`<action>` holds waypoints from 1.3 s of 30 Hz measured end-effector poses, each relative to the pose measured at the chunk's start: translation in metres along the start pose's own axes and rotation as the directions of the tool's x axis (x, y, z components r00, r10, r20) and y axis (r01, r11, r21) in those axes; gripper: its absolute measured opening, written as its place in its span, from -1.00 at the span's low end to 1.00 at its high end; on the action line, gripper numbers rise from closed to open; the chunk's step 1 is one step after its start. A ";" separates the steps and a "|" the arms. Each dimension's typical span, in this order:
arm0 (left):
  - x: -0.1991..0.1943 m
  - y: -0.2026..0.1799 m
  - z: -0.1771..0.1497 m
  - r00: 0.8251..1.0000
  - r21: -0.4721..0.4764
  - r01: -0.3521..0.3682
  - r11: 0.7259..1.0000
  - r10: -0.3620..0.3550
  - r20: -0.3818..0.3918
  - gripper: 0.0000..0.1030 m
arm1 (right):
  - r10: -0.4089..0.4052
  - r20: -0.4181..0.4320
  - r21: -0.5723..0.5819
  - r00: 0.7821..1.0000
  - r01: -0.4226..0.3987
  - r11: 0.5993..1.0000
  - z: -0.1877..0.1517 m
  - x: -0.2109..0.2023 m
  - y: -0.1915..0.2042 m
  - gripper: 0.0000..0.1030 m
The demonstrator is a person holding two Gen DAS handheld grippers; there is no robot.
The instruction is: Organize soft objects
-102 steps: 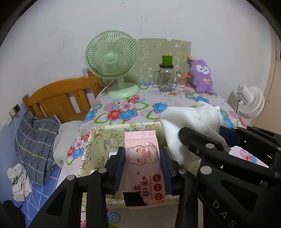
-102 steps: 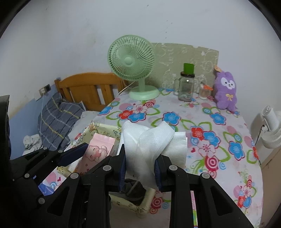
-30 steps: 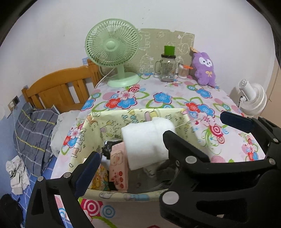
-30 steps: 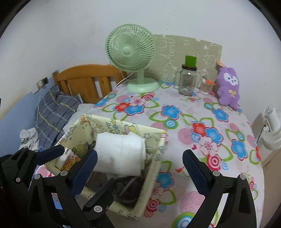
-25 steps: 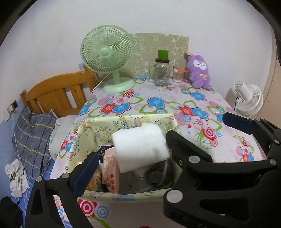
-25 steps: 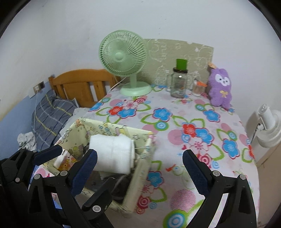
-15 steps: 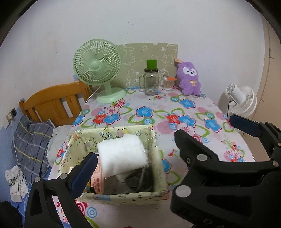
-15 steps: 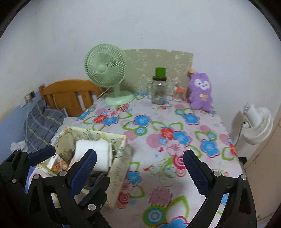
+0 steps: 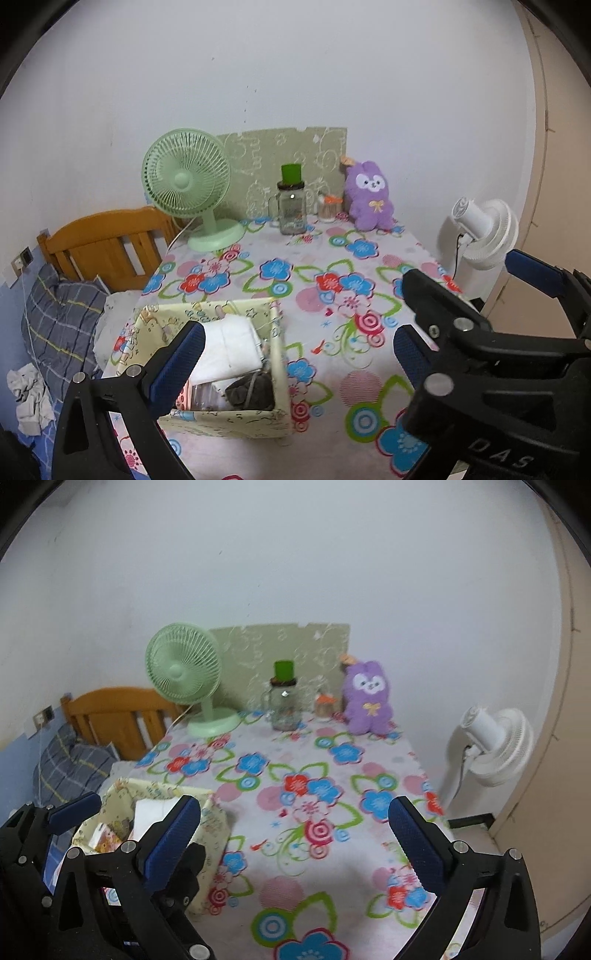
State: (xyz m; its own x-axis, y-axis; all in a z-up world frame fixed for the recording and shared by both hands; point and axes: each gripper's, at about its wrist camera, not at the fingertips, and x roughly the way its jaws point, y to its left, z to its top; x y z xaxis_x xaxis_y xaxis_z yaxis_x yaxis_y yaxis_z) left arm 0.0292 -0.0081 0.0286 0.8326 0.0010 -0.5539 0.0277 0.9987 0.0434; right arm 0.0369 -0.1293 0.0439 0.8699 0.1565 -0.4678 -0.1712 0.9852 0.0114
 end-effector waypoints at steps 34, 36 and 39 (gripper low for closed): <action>-0.081 0.005 0.001 0.982 -0.057 -0.030 0.998 0.040 0.185 1.00 | -0.147 0.179 0.111 0.973 0.129 0.985 -0.007 -0.095 -0.041 0.99; -0.081 0.007 0.001 0.982 -0.064 -0.034 0.997 0.045 0.184 1.00 | -0.146 0.179 0.110 0.973 0.128 0.986 -0.007 -0.096 -0.040 1.00; -0.081 0.009 0.000 0.982 -0.074 -0.041 0.996 0.054 0.184 1.00 | -0.146 0.181 0.105 0.973 0.129 0.986 -0.008 -0.096 -0.039 1.00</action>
State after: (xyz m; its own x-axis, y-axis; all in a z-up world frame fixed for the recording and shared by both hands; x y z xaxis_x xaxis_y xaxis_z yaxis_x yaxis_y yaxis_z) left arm -0.0378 0.0005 0.0743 0.9202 0.0454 -0.3887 -0.0473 0.9989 0.0046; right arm -0.0433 -0.1837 0.0817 0.9548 0.0207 -0.2966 -0.0080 0.9990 0.0441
